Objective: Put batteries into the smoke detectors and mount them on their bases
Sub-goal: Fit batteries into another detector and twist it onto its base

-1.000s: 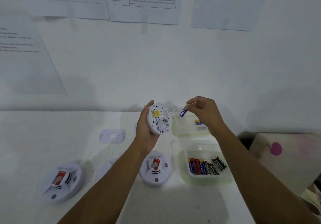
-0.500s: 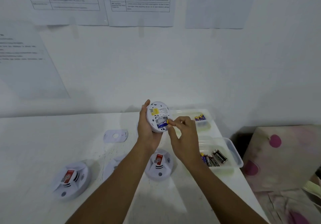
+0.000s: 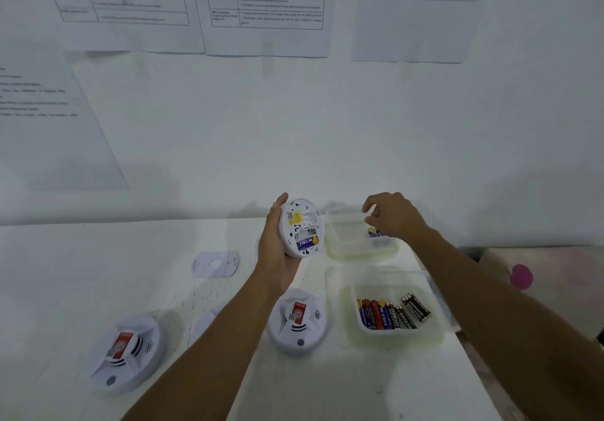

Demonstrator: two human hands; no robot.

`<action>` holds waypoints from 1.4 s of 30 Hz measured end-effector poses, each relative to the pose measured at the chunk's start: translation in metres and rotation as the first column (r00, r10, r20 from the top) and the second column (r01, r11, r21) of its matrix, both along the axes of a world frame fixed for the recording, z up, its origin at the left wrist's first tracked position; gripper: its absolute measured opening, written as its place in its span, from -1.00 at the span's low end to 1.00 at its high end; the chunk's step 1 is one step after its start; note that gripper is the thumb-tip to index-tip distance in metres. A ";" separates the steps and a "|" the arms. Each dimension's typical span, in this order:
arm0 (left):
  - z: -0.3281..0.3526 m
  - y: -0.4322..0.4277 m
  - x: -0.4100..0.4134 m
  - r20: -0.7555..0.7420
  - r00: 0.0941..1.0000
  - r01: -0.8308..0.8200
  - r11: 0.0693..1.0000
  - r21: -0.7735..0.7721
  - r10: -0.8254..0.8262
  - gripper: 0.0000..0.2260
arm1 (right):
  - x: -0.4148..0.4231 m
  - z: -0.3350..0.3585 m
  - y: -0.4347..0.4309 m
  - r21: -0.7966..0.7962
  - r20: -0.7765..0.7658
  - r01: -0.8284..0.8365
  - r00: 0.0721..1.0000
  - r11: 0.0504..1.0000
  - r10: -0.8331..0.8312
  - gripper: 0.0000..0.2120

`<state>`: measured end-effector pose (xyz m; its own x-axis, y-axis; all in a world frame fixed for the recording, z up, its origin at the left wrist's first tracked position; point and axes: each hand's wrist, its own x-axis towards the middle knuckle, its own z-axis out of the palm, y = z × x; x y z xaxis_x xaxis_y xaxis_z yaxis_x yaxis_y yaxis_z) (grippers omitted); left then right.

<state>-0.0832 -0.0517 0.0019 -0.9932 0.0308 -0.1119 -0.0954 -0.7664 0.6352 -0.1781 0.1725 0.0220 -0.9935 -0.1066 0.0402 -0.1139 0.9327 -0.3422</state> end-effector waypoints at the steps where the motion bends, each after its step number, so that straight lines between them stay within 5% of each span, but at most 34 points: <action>1: -0.001 -0.001 -0.002 -0.002 1.000 -0.001 1.000 -0.002 0.000 -0.62 | -0.007 -0.001 0.000 0.090 0.021 0.008 1.000 0.996 -0.010 -0.88; 7: -0.002 -0.005 -0.011 -0.004 1.000 -0.015 0.999 -0.038 0.015 -0.49 | -0.021 -0.008 -0.013 0.332 0.094 -0.009 0.995 0.943 -0.023 -0.81; 12: -0.005 -0.006 -0.016 0.010 1.000 -0.011 0.999 -0.037 0.011 -0.43 | -0.025 -0.016 -0.014 0.310 0.119 0.027 0.991 0.950 -0.067 -0.76; 15: -0.005 -0.005 -0.016 0.009 1.000 -0.007 0.999 -0.035 0.007 -0.44 | -0.026 -0.021 -0.009 0.175 0.133 0.048 0.989 0.983 -0.072 -0.81; 19: -0.003 -0.006 -0.013 0.021 1.000 -0.016 1.000 -0.006 0.016 -0.46 | -0.016 0.000 -0.008 -0.243 0.078 0.038 0.997 0.969 -0.019 -0.90; 24: -0.001 -0.001 -0.004 0.039 0.999 -0.018 1.000 0.016 0.017 -0.60 | 0.055 0.040 -0.034 -0.709 -0.057 -0.110 0.993 0.697 0.100 -0.93; 29: -0.001 0.007 0.012 0.011 1.000 -0.019 0.998 -0.066 0.020 -0.52 | 0.115 0.023 -0.069 -0.791 -0.100 -0.185 0.979 0.582 0.176 -0.90; 31: -0.001 0.010 0.020 -0.001 0.999 -0.035 0.992 -0.124 0.035 -0.51 | 0.130 0.011 -0.079 -0.789 -0.137 -0.205 0.978 0.579 0.160 -0.89; 34: -0.002 0.013 0.033 0.019 0.999 -0.037 0.986 -0.162 0.041 -0.76 | 0.148 -0.003 -0.088 -0.770 -0.211 -0.256 0.967 0.584 0.146 -0.90; 37: -0.004 0.013 0.045 0.051 0.995 -0.074 0.984 -0.165 0.083 -0.71 | 0.155 -0.010 -0.087 -0.720 -0.277 -0.317 0.947 0.618 0.164 -0.89; 42: 0.001 0.012 0.069 0.038 0.989 -0.138 0.981 -0.137 0.144 -0.65 | 0.158 -0.005 -0.086 -0.787 0.048 -0.047 0.989 0.615 0.138 -0.49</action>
<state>-0.0137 -0.0396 0.0027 -0.9801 -0.1273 -0.1524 -0.0248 -0.6830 0.7300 -0.0205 0.0866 0.0174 -0.9834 -0.1712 0.0608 -0.1096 0.2920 -0.9501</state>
